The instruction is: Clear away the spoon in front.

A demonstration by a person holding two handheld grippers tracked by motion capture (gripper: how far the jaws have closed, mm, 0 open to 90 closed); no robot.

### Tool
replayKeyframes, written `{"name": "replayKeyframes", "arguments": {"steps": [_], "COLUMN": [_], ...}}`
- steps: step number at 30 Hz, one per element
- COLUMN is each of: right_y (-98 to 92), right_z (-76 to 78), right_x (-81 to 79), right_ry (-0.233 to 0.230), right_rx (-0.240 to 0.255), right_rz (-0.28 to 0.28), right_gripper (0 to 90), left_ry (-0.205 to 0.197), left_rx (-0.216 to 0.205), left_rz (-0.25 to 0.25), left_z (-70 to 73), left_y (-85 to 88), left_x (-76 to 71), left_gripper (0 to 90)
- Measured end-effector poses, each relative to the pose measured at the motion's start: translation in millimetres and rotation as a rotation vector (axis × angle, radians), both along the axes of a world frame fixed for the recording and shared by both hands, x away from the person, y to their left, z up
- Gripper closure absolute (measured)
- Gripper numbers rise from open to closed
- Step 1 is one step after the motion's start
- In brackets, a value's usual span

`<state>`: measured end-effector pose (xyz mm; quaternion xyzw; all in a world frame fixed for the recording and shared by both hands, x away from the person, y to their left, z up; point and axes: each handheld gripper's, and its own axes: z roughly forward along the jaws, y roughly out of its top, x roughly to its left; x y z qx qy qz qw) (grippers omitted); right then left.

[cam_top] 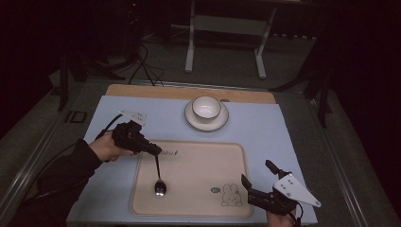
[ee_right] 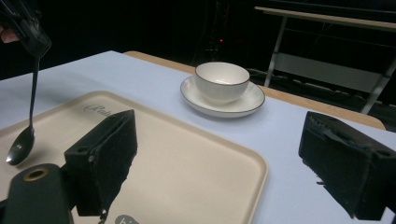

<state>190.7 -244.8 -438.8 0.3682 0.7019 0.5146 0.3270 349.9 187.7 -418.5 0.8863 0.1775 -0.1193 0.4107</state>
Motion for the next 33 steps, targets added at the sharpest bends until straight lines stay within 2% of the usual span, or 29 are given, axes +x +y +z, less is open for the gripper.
{"name": "replayKeyframes", "arguments": {"steps": [4, 9, 10, 14, 19, 24, 33], "right_y": [-0.4, -1.0, -1.0, -1.2, -1.8, -1.6, -1.3], "right_z": [-0.1, -0.3, -0.2, 0.0, -0.1, -0.1, -0.3], "right_x": [-0.1, 0.2, 0.2, -0.4, -0.1, -0.2, 0.2], "right_ry": [0.002, 0.005, 0.006, 0.005, 0.007, 0.007, 0.008], "right_rx": [0.0, 0.003, 0.004, 0.003, 0.005, 0.004, 0.0], "right_rz": [0.001, -0.001, -0.001, 0.0, 0.0, 0.001, 0.005], "right_gripper": [11.4, 11.4, 11.4, 11.4, 11.4, 11.4, 11.4], "left_ry": [0.025, 0.03, 0.045, 0.057, 0.039, 0.033, 0.005], "left_rx": [0.012, 0.014, 0.018, 0.01, 0.003, -0.016, -0.023], "left_rz": [-0.019, -0.02, -0.029, -0.025, 0.009, 0.036, 0.107], "left_z": [-5.2, -9.6, -12.1, -15.7, -23.2, -32.4, -46.7], "left_y": [-3.6, -7.5, -8.6, -9.4, -9.8, -8.6, -6.4], "left_x": [2.0, 3.3, 5.1, 9.1, 12.0, 14.1, 21.7], "left_gripper": [89.0, 88.9, 88.9, 88.5, 80.8, 80.8, 80.8]}}
